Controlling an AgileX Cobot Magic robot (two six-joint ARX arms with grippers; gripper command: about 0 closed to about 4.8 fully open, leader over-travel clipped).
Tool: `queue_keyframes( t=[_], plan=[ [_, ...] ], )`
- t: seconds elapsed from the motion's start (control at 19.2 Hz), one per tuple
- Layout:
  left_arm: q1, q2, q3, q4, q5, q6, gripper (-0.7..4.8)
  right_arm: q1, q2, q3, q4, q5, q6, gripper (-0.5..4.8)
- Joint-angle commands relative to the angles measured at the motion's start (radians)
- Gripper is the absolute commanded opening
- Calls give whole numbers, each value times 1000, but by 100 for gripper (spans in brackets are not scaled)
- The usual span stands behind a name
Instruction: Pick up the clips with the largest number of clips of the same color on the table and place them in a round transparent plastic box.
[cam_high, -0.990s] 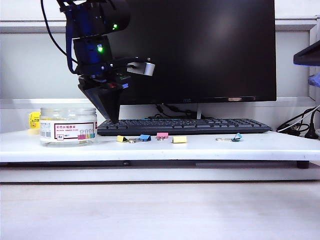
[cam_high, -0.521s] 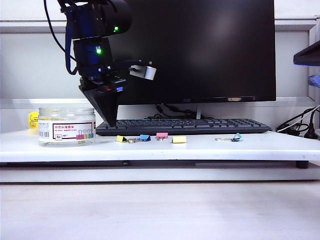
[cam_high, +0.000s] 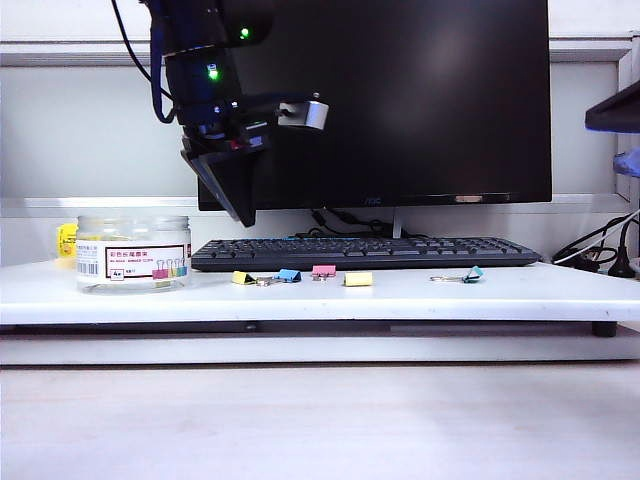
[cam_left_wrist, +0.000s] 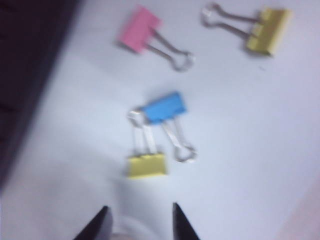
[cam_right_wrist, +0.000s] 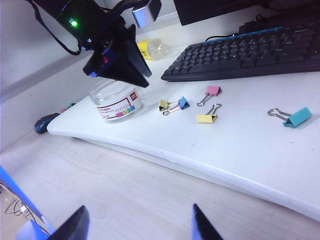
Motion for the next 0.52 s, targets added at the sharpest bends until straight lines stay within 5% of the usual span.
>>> queue_keyframes(
  t=[0.05, 0.16, 0.52],
  plan=[
    [-3, 27, 29, -75, 28, 4, 196, 1, -2, 3, 10, -3, 4, 264],
    [-5, 37, 38, -91, 28, 4, 271, 1, -2, 3, 10, -3, 4, 264],
    [-5, 51, 38, -70, 29, -12, 274, 1, -2, 3, 10, -3, 4, 264]
  ],
)
